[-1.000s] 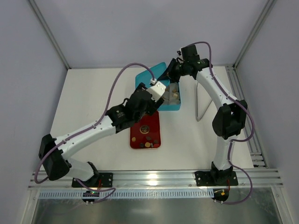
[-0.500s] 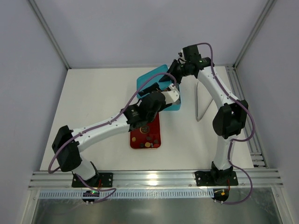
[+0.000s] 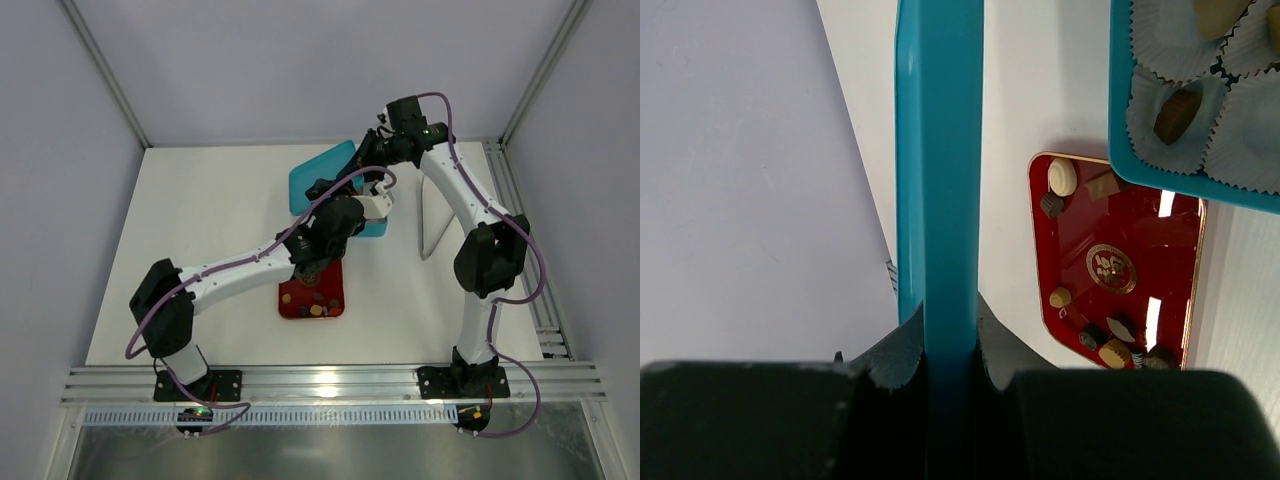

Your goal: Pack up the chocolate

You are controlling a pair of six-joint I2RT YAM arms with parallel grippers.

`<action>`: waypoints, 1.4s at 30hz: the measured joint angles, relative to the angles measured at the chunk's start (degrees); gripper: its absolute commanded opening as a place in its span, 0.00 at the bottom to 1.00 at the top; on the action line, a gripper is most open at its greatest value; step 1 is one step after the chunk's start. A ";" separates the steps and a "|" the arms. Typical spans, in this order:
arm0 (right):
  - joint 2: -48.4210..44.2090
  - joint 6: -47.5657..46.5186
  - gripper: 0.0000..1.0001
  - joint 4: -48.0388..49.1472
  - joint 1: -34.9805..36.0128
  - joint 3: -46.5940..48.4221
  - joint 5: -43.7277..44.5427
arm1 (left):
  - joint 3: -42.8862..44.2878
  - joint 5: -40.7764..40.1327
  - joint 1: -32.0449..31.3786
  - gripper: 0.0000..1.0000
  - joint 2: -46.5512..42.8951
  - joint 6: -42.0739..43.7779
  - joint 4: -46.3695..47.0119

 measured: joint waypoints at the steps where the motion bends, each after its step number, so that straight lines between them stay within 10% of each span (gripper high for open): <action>1: -0.02 0.00 0.04 0.00 0.07 0.00 0.00 | 0.02 -0.81 0.00 0.66 0.61 1.16 1.75; 8: -1.01 0.31 0.04 0.09 0.07 -0.74 -0.15 | 0.02 -2.25 0.72 0.56 2.34 3.54 5.09; 23: -2.86 2.05 0.05 3.61 0.02 -2.71 -1.07 | 0.02 -1.03 2.60 0.00 3.50 3.26 5.44; 36: -5.90 2.97 0.72 6.43 0.07 -5.25 -1.36 | 3.76 2.16 3.63 0.00 3.43 -0.63 2.54; 42: -8.70 3.43 0.84 9.53 -1.38 -6.47 0.48 | 5.70 5.66 4.52 0.00 2.84 -5.86 -2.38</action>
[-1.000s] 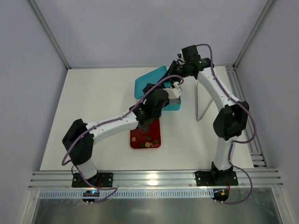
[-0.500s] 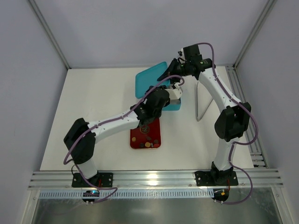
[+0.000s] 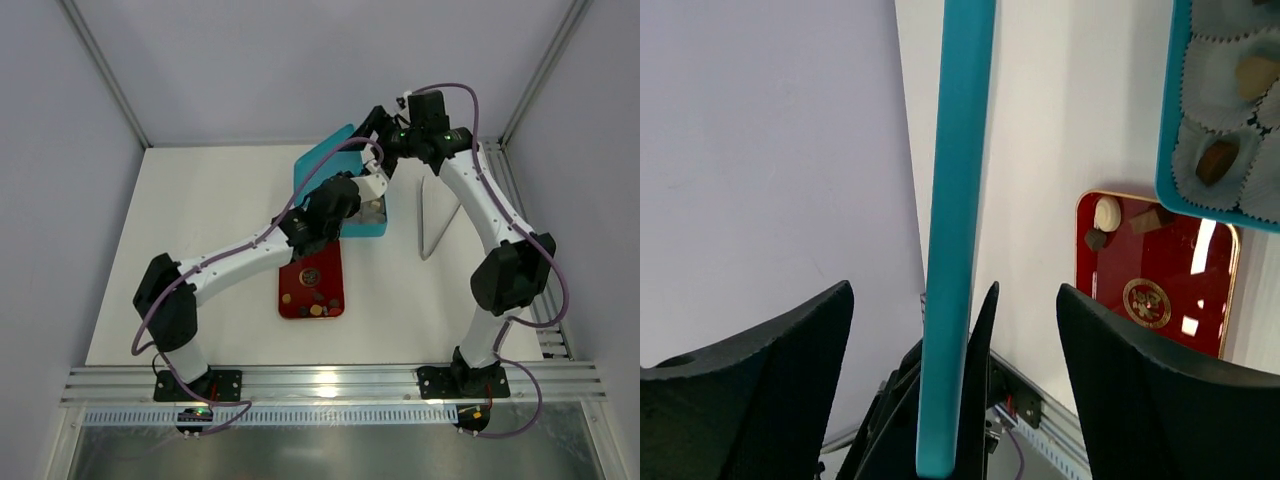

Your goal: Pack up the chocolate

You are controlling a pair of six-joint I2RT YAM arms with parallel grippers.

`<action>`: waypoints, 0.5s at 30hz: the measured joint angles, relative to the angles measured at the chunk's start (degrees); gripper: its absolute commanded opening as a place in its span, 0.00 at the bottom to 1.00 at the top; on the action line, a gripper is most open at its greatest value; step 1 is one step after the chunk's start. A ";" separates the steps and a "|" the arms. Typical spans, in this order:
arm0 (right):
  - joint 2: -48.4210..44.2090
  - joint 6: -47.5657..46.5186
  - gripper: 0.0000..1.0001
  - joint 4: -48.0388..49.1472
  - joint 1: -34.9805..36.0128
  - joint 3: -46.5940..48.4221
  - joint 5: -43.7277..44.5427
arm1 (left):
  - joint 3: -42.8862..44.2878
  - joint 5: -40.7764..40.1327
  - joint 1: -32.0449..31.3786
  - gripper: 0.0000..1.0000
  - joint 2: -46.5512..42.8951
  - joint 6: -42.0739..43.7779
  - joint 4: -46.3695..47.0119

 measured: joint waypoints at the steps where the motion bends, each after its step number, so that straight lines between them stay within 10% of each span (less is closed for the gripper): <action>1: -1.09 0.35 0.84 0.90 -0.66 -0.79 0.35 | 0.44 0.79 0.28 0.00 -0.02 -1.07 -1.03; 15: -19.10 -0.72 0.86 13.14 -9.53 -12.17 9.88 | 17.53 29.35 15.43 0.00 0.22 -29.44 -20.02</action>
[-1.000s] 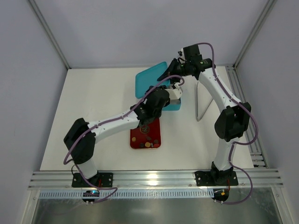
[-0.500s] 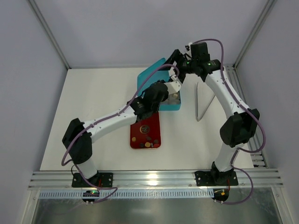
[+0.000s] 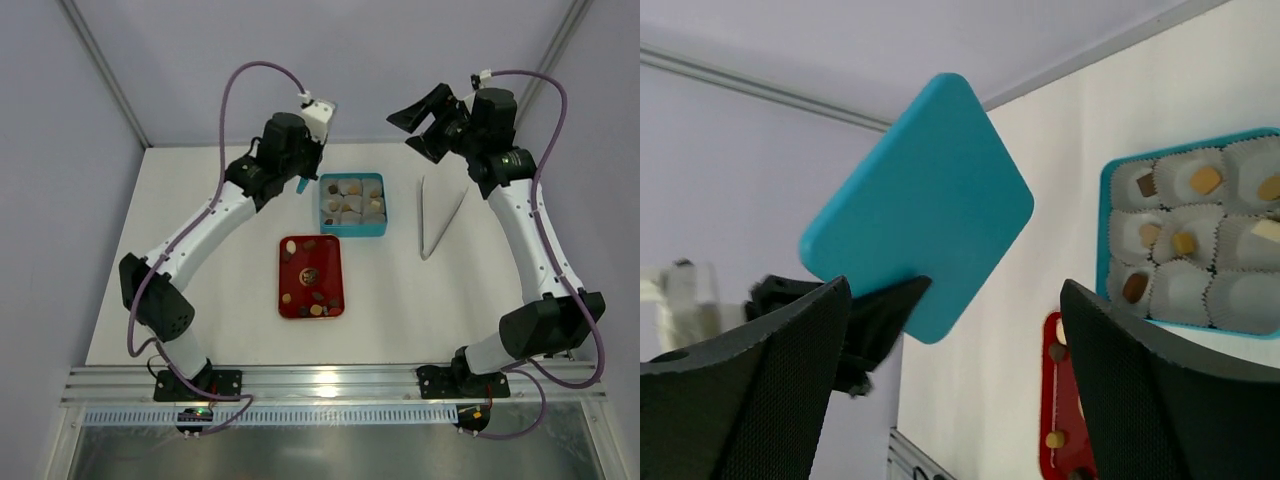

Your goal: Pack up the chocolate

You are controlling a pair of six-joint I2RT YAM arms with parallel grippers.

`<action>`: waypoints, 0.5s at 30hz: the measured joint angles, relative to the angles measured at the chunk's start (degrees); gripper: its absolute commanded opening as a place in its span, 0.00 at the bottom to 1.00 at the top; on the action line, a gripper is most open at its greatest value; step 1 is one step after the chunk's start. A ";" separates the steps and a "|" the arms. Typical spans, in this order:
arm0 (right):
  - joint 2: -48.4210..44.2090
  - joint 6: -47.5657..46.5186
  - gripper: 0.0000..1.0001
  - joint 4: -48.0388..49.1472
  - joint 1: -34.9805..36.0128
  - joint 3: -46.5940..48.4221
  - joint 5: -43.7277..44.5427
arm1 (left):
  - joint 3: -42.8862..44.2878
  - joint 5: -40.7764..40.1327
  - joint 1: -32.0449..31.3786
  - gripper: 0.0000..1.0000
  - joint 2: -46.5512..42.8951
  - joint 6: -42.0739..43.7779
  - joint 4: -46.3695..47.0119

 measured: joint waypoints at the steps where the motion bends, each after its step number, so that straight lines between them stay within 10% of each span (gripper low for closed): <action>1: -0.39 -1.03 0.86 0.68 0.04 -1.01 0.74 | 1.44 4.48 1.77 0.00 0.20 -3.32 -0.72; 15: 5.27 -13.14 0.86 3.50 0.09 -10.73 8.24 | 5.49 46.10 12.44 0.00 15.34 -43.74 8.31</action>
